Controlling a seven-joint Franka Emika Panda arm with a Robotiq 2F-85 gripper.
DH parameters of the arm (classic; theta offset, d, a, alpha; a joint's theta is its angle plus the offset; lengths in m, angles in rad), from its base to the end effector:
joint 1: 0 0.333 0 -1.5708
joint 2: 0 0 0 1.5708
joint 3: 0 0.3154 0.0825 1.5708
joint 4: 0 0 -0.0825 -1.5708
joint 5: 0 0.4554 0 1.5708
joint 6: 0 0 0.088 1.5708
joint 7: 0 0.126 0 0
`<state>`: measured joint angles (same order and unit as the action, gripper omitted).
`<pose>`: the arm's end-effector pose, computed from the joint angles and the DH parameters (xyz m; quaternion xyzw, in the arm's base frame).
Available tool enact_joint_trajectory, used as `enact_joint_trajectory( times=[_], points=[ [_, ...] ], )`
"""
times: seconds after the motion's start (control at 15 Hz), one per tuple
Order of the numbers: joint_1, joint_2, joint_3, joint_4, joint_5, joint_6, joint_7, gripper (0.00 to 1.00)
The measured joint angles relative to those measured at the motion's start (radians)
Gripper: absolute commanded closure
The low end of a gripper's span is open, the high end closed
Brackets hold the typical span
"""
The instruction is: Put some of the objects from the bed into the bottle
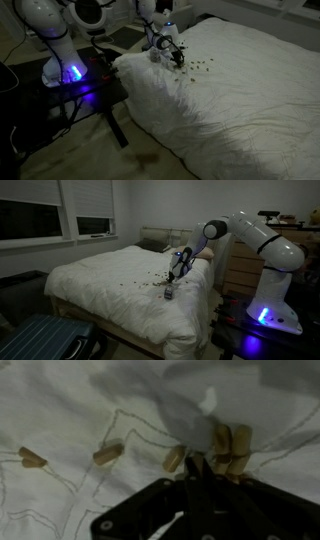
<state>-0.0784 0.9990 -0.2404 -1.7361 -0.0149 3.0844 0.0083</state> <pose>0.6661 -0.2154 -0.0233 0.9753 -0.0815 0.1676 0.1182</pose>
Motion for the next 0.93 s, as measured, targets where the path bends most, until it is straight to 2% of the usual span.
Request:
enact_joint_trajectory(
  times=[0.27,0.53,0.93],
  points=[
    [-0.008,-0.041,-0.004,-0.032,0.0,0.039,0.0,0.99],
    [-0.048,-0.152,0.025,-0.135,-0.001,0.048,-0.006,0.99],
    [-0.179,-0.4,0.198,-0.344,-0.003,-0.017,-0.101,0.99]
  ],
)
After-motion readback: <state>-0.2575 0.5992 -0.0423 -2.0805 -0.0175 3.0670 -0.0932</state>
